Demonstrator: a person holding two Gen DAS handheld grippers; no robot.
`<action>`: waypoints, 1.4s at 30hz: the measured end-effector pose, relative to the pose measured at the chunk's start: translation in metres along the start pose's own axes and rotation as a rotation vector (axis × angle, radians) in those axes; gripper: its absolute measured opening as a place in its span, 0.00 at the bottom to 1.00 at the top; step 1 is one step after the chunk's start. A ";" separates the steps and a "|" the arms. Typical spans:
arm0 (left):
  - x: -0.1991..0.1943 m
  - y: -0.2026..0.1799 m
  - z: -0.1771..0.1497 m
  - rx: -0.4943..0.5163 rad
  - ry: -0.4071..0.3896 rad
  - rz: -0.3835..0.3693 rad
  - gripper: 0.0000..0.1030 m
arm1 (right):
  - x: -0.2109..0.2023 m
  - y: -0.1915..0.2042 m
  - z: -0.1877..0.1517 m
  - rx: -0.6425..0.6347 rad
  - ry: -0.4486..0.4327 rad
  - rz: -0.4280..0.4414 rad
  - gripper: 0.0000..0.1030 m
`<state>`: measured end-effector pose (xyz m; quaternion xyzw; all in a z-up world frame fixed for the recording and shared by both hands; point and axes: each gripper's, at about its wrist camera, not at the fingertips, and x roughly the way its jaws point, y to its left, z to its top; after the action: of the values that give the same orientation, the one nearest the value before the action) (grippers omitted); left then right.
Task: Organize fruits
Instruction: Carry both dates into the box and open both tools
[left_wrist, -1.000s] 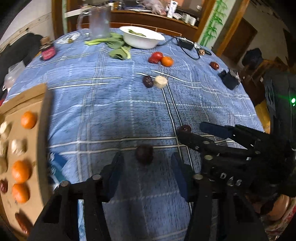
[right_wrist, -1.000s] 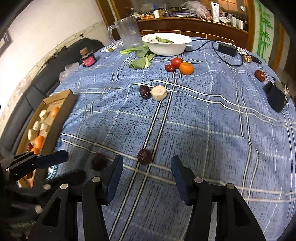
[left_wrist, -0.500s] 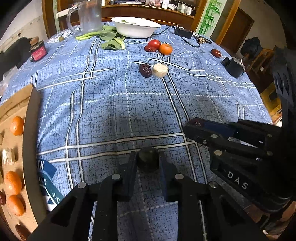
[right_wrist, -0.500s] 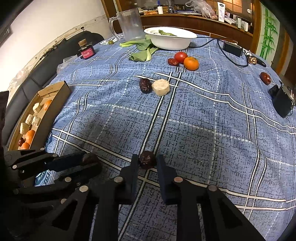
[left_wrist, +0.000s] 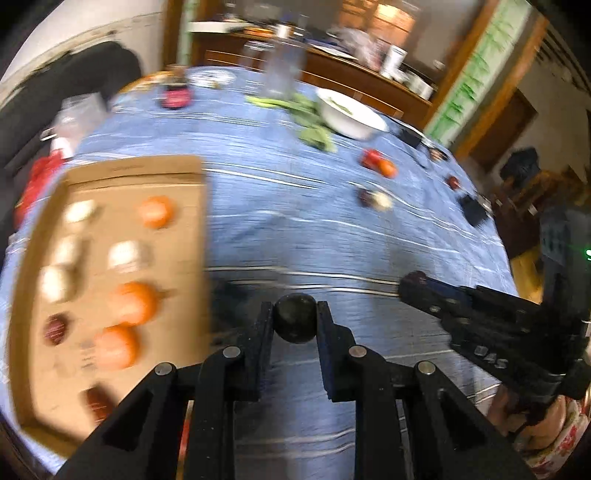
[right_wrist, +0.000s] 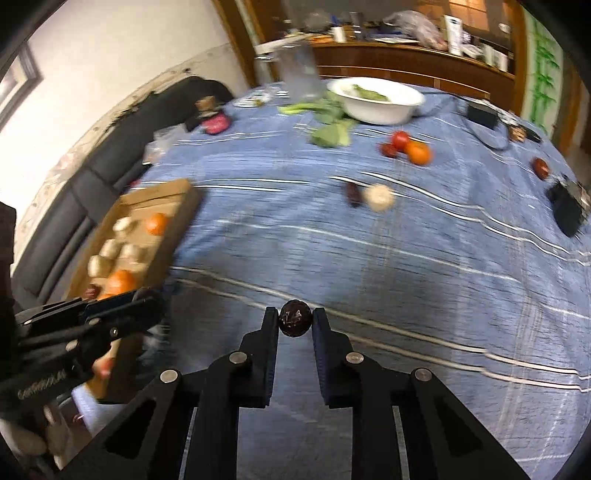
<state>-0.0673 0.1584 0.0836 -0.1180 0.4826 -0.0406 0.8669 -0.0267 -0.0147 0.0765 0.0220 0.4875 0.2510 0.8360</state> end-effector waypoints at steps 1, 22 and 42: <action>-0.008 0.015 -0.003 -0.021 -0.005 0.022 0.21 | 0.001 0.010 0.001 -0.012 0.002 0.015 0.20; -0.039 0.186 -0.040 -0.147 0.076 0.250 0.21 | 0.093 0.200 -0.016 -0.209 0.233 0.220 0.20; -0.071 0.147 0.000 -0.029 -0.055 0.351 0.57 | 0.065 0.196 -0.012 -0.209 0.102 0.109 0.40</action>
<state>-0.1115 0.3135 0.1063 -0.0454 0.4727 0.1218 0.8716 -0.0887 0.1824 0.0731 -0.0517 0.4988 0.3463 0.7929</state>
